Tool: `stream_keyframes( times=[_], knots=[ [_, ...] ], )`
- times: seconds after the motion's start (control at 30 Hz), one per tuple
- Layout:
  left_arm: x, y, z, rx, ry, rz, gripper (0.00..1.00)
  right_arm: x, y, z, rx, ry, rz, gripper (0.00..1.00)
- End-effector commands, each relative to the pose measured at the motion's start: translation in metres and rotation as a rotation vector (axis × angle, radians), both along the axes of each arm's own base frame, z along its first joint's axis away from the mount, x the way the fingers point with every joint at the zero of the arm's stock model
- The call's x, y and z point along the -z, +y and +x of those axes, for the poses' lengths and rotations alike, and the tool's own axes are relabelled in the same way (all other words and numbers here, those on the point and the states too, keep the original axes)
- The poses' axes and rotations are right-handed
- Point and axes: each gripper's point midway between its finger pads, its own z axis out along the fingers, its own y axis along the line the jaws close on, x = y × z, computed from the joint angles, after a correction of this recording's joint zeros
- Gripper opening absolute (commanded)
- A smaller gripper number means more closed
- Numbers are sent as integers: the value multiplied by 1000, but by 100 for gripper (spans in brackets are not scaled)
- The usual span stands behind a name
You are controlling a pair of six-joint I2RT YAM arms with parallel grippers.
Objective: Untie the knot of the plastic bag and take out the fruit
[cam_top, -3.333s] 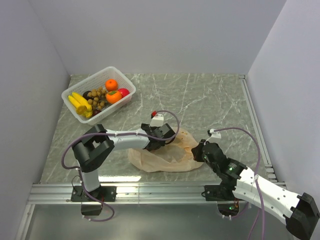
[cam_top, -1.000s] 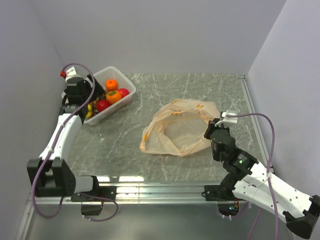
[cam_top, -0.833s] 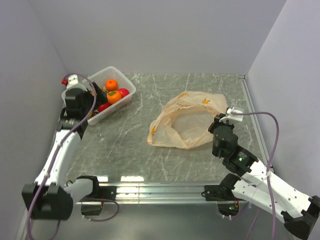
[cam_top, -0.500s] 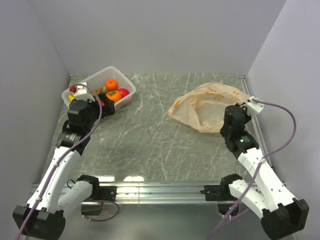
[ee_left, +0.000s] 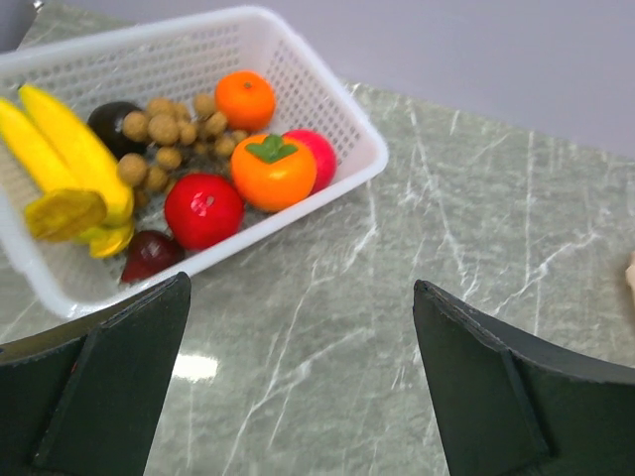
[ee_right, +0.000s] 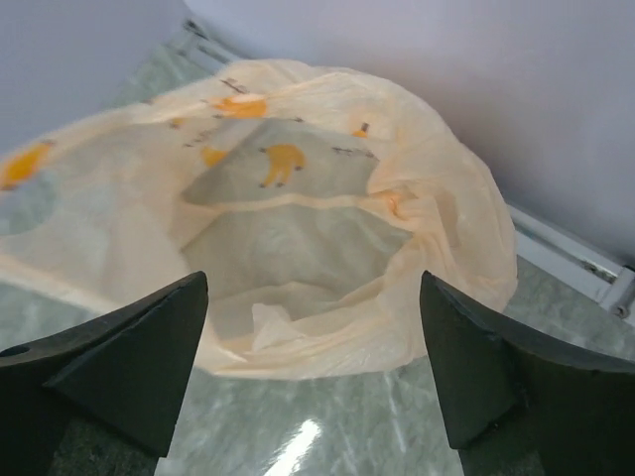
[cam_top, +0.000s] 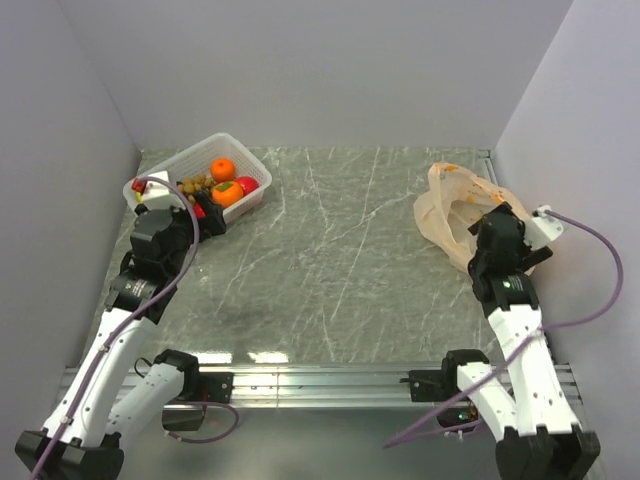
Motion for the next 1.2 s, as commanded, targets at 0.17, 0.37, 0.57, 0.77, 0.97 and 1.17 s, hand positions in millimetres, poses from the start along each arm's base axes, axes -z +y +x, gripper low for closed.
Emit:
stream_keyframes(
  times=[0.17,0.37,0.57,0.77,0.97,1.17],
  knots=[
    [-78,46,-61,-176,-114,-24,99,-121,42,-40,-293,-350,23,96],
    [-130,83,-135,-266,-302,-53,99,-174,58,-95,-441,-517,-91,97],
    [-138,107,-186,-326,-409,-67,99,-166,71,-123,-557,-557,-206,97],
    [-128,110,-202,-324,-464,-117,99,-153,80,-126,-621,-570,-233,97],
    [-126,115,-209,-345,-501,-134,99,-143,81,-119,-623,-556,-223,97],
    [-124,114,-204,-345,-492,-131,99,-142,80,-118,-618,-556,-229,98]
  ],
)
